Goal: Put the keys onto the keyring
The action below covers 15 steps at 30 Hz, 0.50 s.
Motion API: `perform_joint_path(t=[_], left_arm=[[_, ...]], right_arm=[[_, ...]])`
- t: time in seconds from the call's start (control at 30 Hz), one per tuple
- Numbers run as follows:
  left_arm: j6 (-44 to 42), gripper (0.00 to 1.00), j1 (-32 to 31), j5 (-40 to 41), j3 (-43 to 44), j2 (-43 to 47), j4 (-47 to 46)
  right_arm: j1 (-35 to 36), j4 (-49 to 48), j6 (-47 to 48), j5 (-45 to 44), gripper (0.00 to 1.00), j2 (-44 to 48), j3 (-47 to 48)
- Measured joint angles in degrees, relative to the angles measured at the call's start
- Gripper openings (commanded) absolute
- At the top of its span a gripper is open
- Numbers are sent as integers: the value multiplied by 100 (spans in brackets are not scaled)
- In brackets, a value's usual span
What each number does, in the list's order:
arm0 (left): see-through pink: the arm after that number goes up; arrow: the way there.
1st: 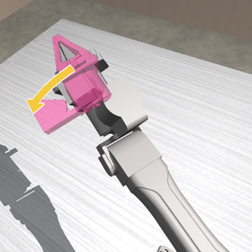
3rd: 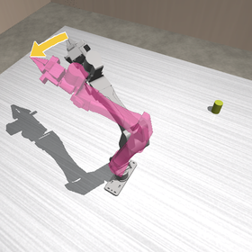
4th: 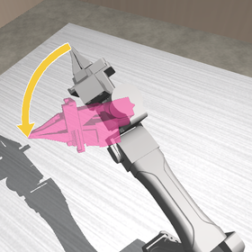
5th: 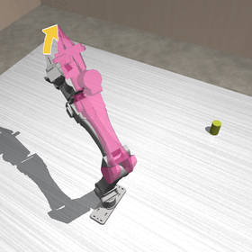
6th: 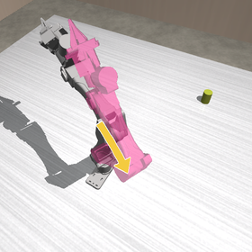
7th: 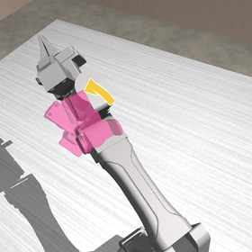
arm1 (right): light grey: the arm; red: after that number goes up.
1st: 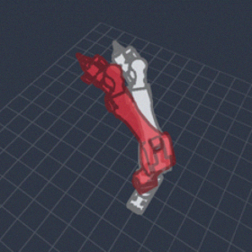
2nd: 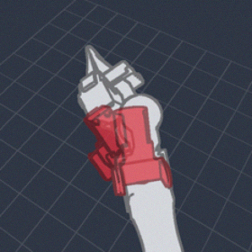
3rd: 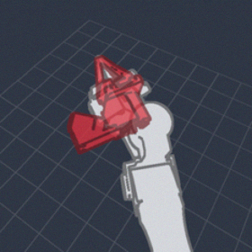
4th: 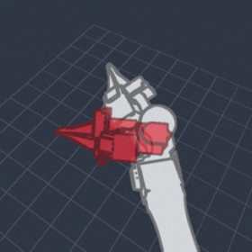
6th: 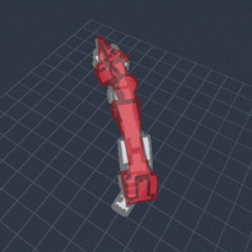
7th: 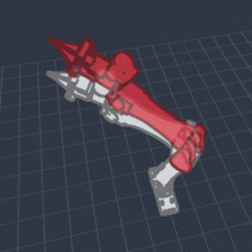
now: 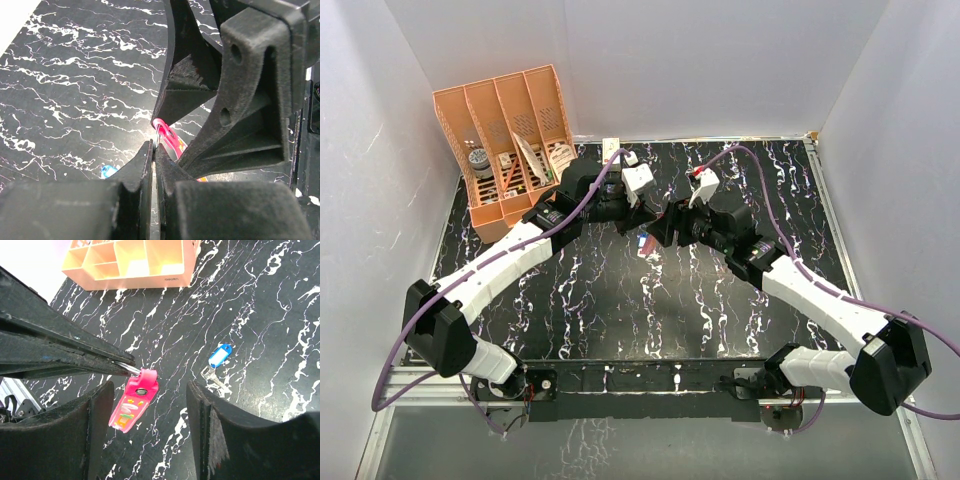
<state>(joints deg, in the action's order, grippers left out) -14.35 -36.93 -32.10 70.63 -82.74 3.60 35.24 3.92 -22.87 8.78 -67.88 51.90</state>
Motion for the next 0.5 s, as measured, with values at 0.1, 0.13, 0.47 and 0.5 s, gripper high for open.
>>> perform_joint_path(t=[0.1, 0.13, 0.47, 0.5], left_arm=[[2, 0, 0, -11, 0, 0, 15], [2, 0, 0, -9, 0, 0, 28], [-155, 0, 2, -7, 9, 2, 177], [-184, 0, 2, -11, 9, 2, 197]], right_arm=[[0, -90, -79, -9, 46, -37, -48], [0, -118, -107, -24, 44, -55, -48], [17, -24, -138, -411, 34, -9, -48], [22, 20, -122, -466, 34, 20, -48]])
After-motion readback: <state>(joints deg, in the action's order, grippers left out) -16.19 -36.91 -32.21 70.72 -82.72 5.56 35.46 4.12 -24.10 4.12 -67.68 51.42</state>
